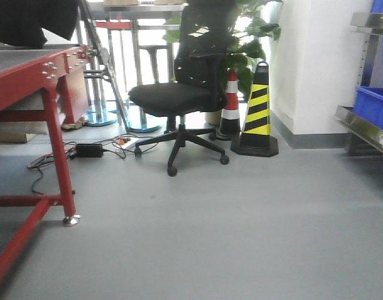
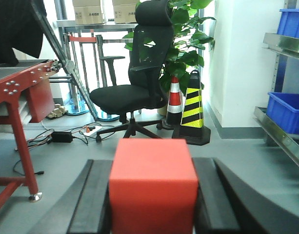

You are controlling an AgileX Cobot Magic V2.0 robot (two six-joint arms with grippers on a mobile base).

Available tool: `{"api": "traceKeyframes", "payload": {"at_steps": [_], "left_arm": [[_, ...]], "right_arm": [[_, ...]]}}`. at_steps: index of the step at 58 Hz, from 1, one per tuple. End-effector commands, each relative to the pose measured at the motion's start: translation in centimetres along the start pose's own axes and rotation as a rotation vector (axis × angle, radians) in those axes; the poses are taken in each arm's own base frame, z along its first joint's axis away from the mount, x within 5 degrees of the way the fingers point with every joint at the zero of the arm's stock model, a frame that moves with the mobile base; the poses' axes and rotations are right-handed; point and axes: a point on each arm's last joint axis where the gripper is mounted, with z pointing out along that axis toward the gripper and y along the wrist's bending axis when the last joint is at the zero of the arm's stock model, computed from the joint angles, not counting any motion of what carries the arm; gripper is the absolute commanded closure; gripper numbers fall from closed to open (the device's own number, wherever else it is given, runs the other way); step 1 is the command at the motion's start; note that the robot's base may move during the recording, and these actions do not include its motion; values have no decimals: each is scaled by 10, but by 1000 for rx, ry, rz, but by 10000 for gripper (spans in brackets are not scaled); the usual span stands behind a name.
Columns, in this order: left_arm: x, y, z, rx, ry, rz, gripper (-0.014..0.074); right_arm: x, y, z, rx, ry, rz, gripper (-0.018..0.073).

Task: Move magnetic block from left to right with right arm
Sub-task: 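Drive across the room toward the office chair carrying the cube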

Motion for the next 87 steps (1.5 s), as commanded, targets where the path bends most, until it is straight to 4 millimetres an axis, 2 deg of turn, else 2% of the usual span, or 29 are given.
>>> {"api": "traceKeyframes", "payload": {"at_steps": [1, 87], "left_arm": [[-5, 0, -1, 2, -80, -16, 713], [-5, 0, -1, 2, -82, -16, 713]], "right_arm": [[-17, 0, -1, 16, -102, 1, 293], [-16, 0, -1, 16, -101, 1, 293]]}}
